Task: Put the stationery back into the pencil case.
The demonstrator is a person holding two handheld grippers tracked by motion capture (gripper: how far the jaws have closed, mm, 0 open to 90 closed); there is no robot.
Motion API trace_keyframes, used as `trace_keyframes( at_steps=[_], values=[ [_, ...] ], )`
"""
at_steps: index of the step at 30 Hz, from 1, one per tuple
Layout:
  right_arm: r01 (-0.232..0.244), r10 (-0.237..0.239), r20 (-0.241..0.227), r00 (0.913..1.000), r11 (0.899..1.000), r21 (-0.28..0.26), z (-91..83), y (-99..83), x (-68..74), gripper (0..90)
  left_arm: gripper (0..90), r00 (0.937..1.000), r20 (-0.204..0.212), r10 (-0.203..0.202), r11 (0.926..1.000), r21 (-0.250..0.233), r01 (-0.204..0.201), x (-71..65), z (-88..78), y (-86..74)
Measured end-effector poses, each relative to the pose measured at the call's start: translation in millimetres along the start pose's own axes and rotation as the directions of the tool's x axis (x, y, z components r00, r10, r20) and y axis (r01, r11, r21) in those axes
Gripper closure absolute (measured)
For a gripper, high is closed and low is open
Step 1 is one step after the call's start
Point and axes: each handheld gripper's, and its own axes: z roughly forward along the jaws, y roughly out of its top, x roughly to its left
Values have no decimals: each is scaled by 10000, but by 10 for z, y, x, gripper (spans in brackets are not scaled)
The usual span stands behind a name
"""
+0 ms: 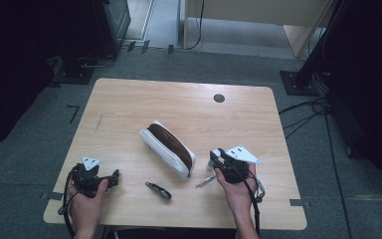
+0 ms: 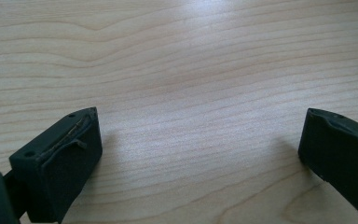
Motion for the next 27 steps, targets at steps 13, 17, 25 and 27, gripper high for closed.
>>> trace_keyframes(
  at_steps=[13, 17, 25, 27],
  values=[
    [297, -320, -405, 9987, 9980, -560, -176, 215, 163, 655, 0, 10000, 1, 3, 10000, -1, -3, 0, 0, 0],
    [415, -451, -494, 9978, 9965, -724, -232, 269, 221, 655, 0, 10000, 0, 0, 10000, 0, 0, 0, 0, 0],
    [526, -583, -531, 9969, 9933, -1031, -313, 391, 268, 655, 0, 10000, 0, 2, 10000, 1, -2, 0, 0, 0],
    [558, -617, -548, 9966, 9930, -1037, -330, 418, 280, 655, 0, 10000, -2, 14, 10000, 7, -14, 1, 0, 0]
  ],
)
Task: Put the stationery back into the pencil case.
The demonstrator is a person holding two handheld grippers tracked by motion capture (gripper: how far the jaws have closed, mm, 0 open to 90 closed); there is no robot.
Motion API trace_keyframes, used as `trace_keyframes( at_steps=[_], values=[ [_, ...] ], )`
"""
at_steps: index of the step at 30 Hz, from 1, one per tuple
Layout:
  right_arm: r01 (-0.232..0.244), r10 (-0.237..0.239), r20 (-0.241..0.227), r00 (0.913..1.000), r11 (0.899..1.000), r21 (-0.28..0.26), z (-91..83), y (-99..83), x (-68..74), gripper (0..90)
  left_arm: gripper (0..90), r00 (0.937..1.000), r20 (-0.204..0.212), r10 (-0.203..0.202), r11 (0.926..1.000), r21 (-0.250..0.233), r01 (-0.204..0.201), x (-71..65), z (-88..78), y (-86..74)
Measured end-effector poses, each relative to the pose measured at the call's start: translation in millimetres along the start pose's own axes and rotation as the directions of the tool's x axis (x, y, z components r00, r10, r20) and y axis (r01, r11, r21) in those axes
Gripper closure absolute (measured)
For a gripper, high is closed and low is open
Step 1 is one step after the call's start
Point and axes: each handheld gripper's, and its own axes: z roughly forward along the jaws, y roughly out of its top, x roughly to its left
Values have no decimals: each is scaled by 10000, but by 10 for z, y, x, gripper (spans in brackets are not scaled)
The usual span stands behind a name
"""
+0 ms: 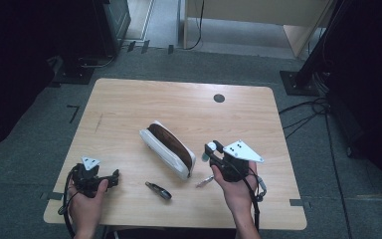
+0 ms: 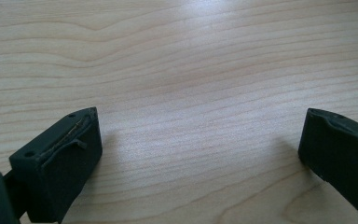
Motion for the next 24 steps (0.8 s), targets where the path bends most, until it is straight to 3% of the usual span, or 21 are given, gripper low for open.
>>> trace_keyframes(
  at_steps=[12, 24],
  values=[
    [-34, 37, -431, 9991, 10000, 66, -135, 32, 100, 655, 0, 10000, 0, 2, 10000, 2, -2, 0, 0, 0],
    [95, -73, -966, 9953, 9997, 228, -135, 13, 239, 655, 0, 10000, 1, 2, 10000, 1, -2, 0, 0, 0]
  ],
)
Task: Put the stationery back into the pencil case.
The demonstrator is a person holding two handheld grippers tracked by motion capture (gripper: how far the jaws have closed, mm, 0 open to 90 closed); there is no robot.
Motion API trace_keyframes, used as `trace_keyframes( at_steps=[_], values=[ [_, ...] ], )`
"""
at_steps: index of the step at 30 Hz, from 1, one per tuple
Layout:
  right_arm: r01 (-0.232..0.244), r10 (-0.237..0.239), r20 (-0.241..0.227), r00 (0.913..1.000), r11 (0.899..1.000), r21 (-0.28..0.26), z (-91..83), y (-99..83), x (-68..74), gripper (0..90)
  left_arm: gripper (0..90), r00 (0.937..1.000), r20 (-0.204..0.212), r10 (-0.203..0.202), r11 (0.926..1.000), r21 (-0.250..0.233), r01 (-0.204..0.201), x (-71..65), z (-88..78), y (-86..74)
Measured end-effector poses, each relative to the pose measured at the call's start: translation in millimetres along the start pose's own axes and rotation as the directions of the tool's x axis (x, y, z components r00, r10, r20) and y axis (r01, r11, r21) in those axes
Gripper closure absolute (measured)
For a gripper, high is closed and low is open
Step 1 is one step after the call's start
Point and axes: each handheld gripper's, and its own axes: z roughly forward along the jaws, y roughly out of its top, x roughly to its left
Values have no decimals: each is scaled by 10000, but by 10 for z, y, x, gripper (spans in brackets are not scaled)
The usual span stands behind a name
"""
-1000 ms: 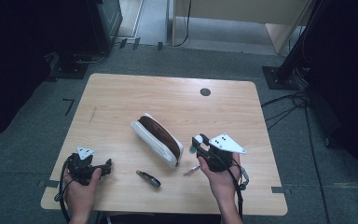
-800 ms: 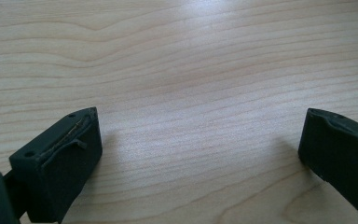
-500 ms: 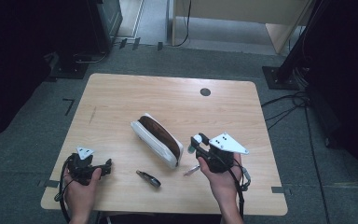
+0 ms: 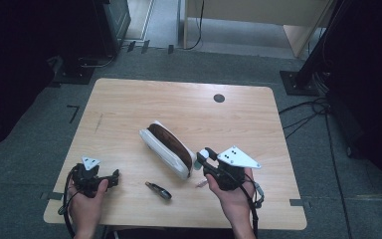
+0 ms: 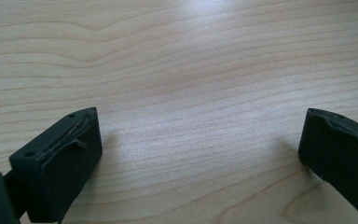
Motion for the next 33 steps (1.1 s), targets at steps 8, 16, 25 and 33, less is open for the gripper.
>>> trace_keyframes(
  at_steps=[8, 16, 25, 33],
  values=[
    [125, -125, -159, 9998, 9999, -10, 108, 46, 43, 655, 0, 10000, -1, -3, 10000, -2, 3, 0, 0, 0],
    [160, -162, -381, 9991, 9999, -42, 235, 114, 88, 656, 0, 10000, 4, -2, 10000, 8, 2, 0, -1, 0],
    [257, -258, -409, 9988, 9997, -51, 382, 146, 93, 655, 0, 10000, 4, 1, 10000, 10, -1, 0, -1, 0],
    [318, -315, -521, 9981, 9995, 45, 547, 161, 121, 655, 0, 10000, 5, -1, 10000, 10, 1, 0, -1, 0]
  ],
)
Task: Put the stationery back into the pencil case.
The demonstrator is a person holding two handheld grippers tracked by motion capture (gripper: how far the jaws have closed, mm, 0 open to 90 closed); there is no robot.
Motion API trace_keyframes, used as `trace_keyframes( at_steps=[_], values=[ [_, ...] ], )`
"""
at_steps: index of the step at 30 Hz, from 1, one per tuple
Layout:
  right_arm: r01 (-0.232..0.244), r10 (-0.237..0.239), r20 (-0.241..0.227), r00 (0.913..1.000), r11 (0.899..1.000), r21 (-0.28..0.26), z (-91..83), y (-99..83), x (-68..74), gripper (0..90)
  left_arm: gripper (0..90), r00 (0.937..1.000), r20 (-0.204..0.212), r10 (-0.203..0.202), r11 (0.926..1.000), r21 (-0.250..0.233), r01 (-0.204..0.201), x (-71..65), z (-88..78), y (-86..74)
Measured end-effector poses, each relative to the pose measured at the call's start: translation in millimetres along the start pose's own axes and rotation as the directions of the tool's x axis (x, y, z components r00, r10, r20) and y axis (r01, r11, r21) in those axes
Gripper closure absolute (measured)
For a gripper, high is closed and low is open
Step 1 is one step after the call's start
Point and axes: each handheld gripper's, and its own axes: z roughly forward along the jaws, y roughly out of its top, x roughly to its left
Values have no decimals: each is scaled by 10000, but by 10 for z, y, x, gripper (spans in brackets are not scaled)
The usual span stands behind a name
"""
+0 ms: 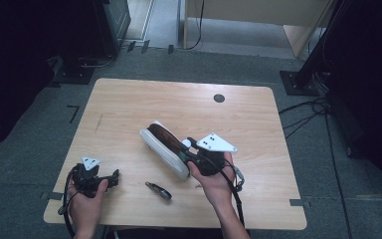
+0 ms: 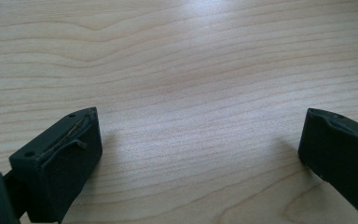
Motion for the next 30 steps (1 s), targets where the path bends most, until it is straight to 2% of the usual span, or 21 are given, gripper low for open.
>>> trace_keyframes(
  at_steps=[9, 17, 30],
  values=[
    [-33, 42, -289, 9996, 9996, 291, 277, -10, 32, 654, 0, 10000, 9, -14, 10000, -16, 14, -2, 1, 0],
    [-64, 96, -408, 9991, 9970, 768, 430, -54, 16, 650, 0, 10000, 24, 5, 10000, -18, -5, -2, 1, 0],
    [-200, 227, -389, 9990, 9975, 675, 418, -60, -17, 584, 0, 10000, 26, 31, 10000, 5, -31, 0, -1, 0]
  ],
)
